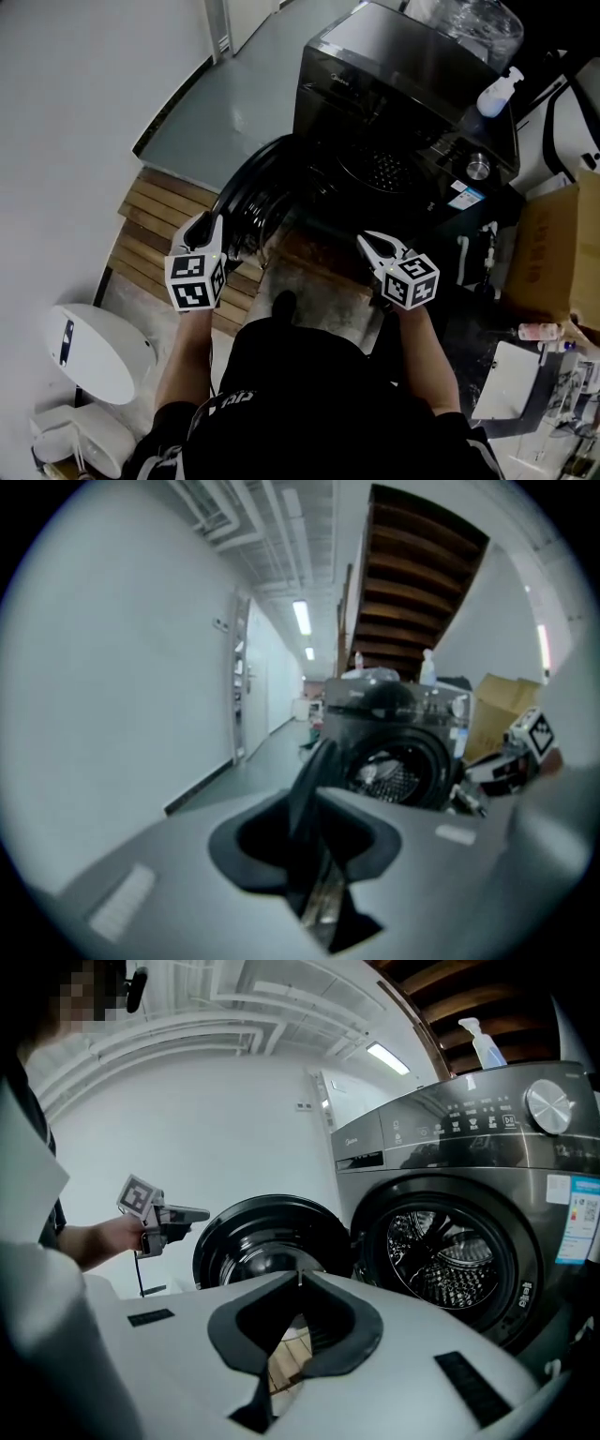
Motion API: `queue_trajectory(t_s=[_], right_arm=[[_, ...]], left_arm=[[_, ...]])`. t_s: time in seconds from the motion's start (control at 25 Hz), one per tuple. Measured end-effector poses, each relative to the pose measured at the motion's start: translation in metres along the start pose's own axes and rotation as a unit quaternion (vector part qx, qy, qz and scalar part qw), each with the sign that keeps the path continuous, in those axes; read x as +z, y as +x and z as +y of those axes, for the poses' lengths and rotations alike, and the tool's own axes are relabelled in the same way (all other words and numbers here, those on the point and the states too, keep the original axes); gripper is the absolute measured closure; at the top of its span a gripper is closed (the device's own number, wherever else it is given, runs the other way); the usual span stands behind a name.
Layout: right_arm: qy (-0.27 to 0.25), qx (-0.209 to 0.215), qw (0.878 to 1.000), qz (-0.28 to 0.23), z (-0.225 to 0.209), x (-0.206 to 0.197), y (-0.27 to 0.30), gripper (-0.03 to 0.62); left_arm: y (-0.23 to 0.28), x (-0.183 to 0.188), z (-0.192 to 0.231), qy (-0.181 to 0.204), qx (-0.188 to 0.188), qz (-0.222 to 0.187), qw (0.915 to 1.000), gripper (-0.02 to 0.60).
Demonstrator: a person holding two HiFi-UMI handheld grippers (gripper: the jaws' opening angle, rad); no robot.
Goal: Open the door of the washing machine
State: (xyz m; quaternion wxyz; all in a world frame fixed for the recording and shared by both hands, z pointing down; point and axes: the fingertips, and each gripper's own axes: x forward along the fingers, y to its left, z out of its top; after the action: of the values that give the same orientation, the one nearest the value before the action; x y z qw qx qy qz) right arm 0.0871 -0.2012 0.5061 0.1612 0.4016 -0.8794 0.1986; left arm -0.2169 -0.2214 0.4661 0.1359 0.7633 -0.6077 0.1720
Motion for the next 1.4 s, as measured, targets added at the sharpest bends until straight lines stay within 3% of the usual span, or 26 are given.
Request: queue_trajectory(t_s=[0.32, 0.48, 0.72, 0.92, 1.12, 1.4], right_arm=[[-0.004, -0.014, 1.000, -0.009, -0.015, 0.028, 0.015, 0.588], [0.005, -0.051, 0.998, -0.028, -0.030, 0.044, 0.007, 0.588], [0.013, -0.102, 0.993, -0.065, -0.040, 0.067, -0.016, 0.597], [0.019, -0.118, 0.989, -0.090, -0.050, 0.076, -0.041, 0.599], [0.021, -0.137, 0.984, -0.116, -0.069, 0.091, -0.071, 0.600], [-0.029, -0.123, 0.982, -0.142, -0.070, 0.123, -0.099, 0.600]], left_arm=[[0.037, 0.057, -0.065, 0.008, -0.110, -0.044, 0.9930, 0.488], [0.059, 0.076, -0.104, 0.009, -0.185, -0.048, 0.9815, 0.495], [0.085, 0.105, -0.156, 0.033, -0.256, -0.057, 0.9643, 0.497], [0.099, 0.121, -0.188, 0.062, -0.278, -0.066, 0.9564, 0.502], [0.115, 0.141, -0.216, 0.055, -0.292, -0.076, 0.9518, 0.520], [0.131, 0.158, -0.247, 0.040, -0.323, -0.040, 0.9447, 0.522]])
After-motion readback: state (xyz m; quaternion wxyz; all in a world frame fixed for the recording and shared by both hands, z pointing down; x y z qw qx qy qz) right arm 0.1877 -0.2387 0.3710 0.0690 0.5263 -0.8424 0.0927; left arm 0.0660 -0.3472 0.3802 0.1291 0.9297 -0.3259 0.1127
